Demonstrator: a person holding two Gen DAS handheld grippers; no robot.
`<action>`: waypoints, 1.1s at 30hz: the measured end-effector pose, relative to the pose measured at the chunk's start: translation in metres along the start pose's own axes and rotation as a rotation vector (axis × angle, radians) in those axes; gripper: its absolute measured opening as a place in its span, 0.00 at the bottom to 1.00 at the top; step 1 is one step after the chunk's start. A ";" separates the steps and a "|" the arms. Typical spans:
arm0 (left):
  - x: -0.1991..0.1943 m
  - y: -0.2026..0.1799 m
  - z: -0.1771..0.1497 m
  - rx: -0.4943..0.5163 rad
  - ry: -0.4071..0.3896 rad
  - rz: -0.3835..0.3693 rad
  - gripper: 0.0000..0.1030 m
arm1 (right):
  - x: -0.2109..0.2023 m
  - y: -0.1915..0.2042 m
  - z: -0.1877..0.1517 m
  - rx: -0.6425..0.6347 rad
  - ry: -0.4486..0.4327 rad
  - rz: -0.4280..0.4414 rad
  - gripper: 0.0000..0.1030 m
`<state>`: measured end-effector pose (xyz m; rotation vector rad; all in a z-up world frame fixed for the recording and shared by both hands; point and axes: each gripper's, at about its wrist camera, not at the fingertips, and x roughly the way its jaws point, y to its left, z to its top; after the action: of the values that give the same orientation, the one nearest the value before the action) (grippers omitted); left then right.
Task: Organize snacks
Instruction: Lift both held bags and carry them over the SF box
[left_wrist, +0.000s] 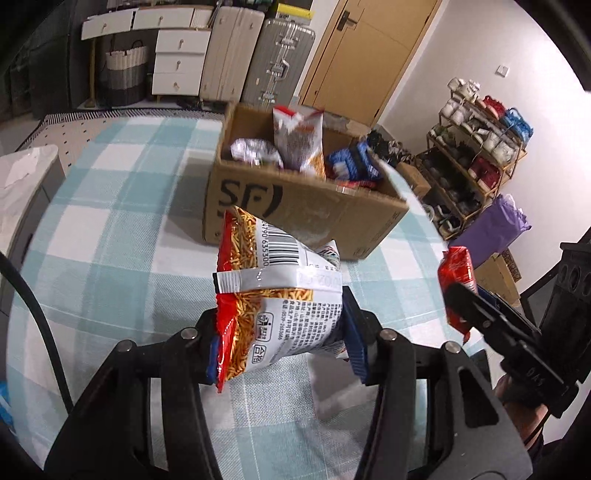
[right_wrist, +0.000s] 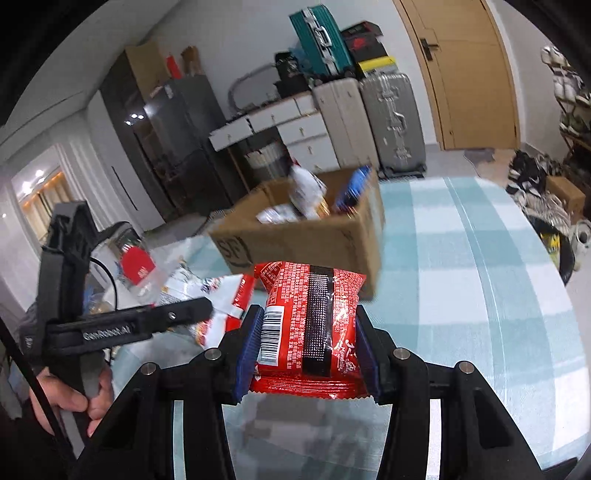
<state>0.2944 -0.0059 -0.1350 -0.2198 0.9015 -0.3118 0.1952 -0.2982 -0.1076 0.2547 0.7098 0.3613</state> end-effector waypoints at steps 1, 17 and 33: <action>-0.006 0.000 0.003 0.002 -0.008 -0.005 0.47 | -0.005 0.003 0.004 -0.002 -0.009 0.009 0.47; -0.111 -0.004 0.072 0.059 -0.135 -0.047 0.47 | -0.058 0.056 0.083 -0.057 -0.094 0.133 0.47; -0.138 -0.020 0.180 0.121 -0.202 0.012 0.47 | -0.074 0.086 0.186 -0.178 -0.149 0.074 0.47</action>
<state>0.3539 0.0348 0.0804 -0.1316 0.6818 -0.3251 0.2485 -0.2698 0.1016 0.1379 0.5191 0.4685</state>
